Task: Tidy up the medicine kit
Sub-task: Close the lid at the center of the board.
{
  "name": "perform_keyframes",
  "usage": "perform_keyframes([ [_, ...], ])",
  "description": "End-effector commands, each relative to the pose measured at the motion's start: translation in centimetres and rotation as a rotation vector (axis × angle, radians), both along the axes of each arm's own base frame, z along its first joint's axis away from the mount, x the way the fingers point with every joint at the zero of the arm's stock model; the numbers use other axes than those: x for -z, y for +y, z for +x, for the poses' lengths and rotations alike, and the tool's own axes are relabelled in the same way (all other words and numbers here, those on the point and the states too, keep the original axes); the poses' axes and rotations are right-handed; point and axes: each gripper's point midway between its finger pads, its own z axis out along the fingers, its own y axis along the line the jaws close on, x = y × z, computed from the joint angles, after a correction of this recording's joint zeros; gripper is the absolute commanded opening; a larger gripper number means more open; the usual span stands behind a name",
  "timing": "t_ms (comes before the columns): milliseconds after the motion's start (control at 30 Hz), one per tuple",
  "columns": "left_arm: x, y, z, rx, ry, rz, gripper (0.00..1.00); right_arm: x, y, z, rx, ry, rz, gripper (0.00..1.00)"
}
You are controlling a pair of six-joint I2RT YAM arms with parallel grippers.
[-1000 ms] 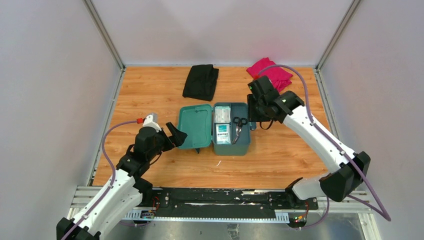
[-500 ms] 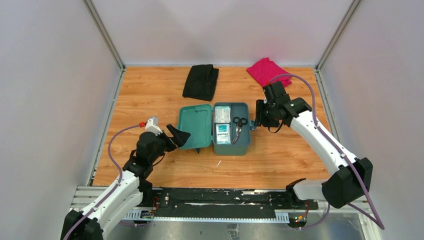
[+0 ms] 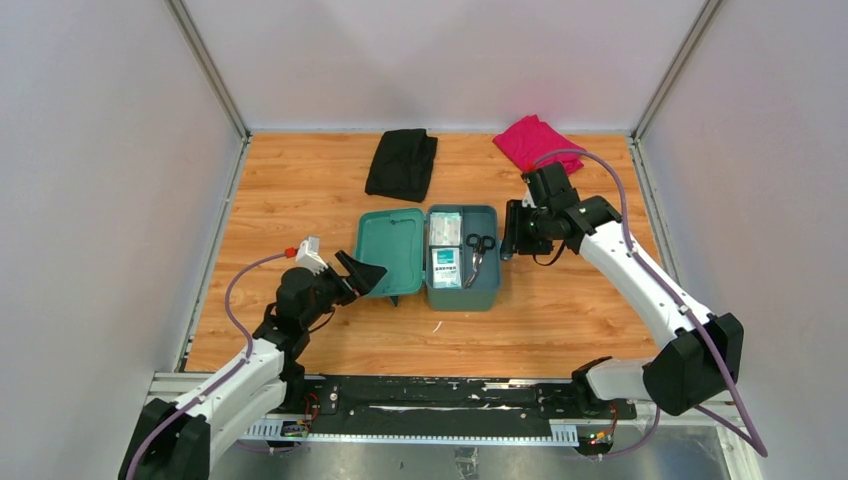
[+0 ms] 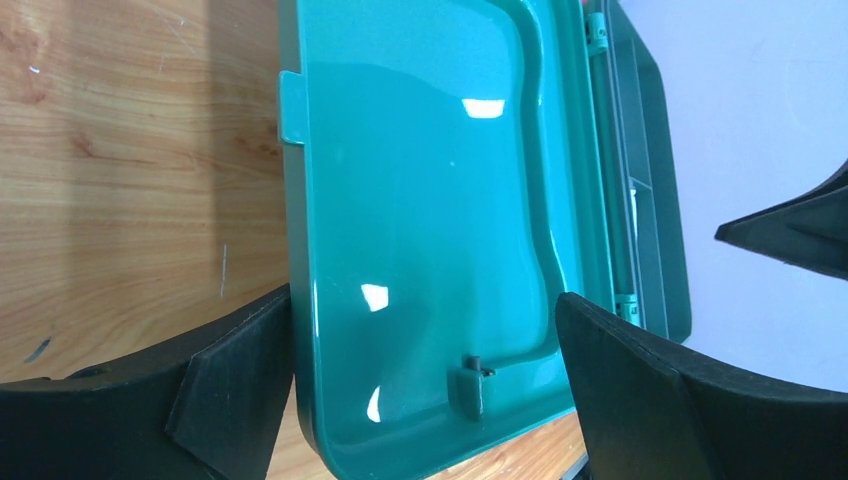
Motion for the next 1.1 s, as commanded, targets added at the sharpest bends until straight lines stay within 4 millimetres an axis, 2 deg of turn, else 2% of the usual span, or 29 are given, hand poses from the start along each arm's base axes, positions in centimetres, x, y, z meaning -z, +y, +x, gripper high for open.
perform_keyframes([
  [0,-2.7,-0.7,0.3,0.025,-0.079,-0.072,1.0,1.3,0.0,-0.5,-0.021,0.047,0.001,0.47],
  [133,-4.5,-1.2,0.1,0.055,-0.123,-0.099,1.0,1.8,0.0,-0.3,-0.016,0.065,-0.005,0.45],
  [300,-6.3,-1.6,-0.1,0.082,-0.164,-0.125,1.0,1.2,-1.4,0.2,0.056,0.023,-0.053,0.44],
  [500,-8.5,-2.1,-0.2,0.118,-0.206,-0.146,1.0,0.5,-5.8,0.7,0.257,-0.067,-0.198,0.44],
  [700,-10.7,-2.9,-0.3,0.169,-0.246,-0.158,1.0,1.7,-8.9,0.5,0.32,-0.051,-0.34,0.42],
  [767,-11.6,-3.2,-0.3,0.193,-0.256,-0.156,1.0,2.9,-8.8,0.2,0.296,-0.007,-0.335,0.37],
  [867,-12.8,-3.9,-0.3,0.248,-0.26,-0.128,1.0,4.8,-6.7,-0.3,0.192,0.08,-0.262,0.29],
  [1067,-15.4,-5.0,-0.1,0.318,-0.289,-0.116,1.0,6.4,-3.7,-1.4,0.089,0.179,-0.142,0.28],
])
